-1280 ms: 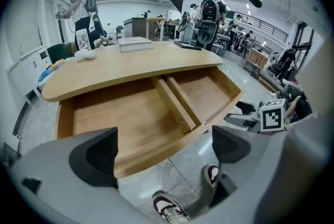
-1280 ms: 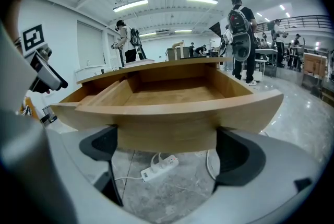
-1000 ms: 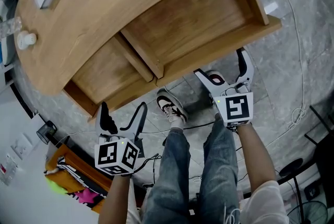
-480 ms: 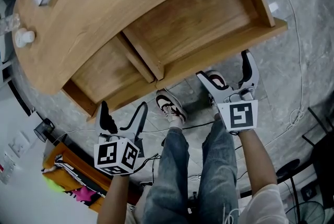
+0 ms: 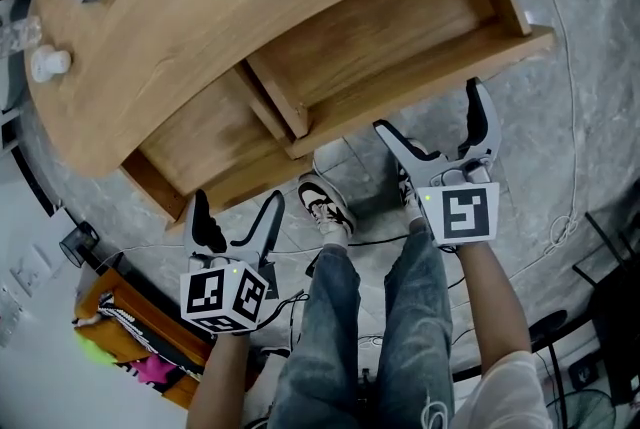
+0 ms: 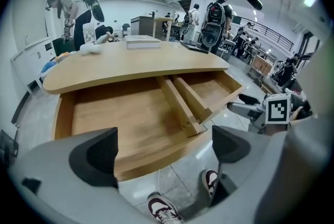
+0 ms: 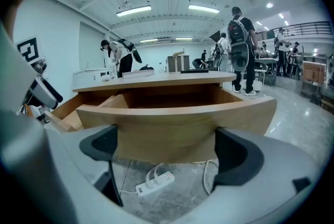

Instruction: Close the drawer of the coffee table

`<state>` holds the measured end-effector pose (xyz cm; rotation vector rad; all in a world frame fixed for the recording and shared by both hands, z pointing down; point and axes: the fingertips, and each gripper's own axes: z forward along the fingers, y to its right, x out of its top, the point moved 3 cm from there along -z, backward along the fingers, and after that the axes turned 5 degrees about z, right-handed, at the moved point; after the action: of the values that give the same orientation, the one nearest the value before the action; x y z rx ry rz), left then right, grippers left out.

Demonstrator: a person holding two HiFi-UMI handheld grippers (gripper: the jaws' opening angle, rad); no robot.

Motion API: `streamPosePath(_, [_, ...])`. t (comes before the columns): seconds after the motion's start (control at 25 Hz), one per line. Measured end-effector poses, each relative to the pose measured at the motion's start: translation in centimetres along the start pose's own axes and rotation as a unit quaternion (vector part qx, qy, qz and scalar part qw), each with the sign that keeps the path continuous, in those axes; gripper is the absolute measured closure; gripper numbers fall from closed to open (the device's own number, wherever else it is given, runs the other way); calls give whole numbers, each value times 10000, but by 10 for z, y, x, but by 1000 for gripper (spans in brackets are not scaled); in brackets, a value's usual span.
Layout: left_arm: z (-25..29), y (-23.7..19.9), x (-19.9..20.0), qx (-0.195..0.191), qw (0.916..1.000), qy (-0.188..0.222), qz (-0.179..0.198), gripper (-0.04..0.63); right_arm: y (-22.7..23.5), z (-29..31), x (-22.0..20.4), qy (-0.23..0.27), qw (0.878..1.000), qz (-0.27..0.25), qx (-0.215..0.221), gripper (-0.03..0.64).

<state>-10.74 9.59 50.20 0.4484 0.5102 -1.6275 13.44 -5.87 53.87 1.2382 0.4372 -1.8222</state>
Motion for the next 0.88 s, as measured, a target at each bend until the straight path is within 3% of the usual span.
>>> streamPosePath(0.88, [0,-27,-4,104,9989,30,-456,38,1,39,16,-95,9997,-207,-29,29])
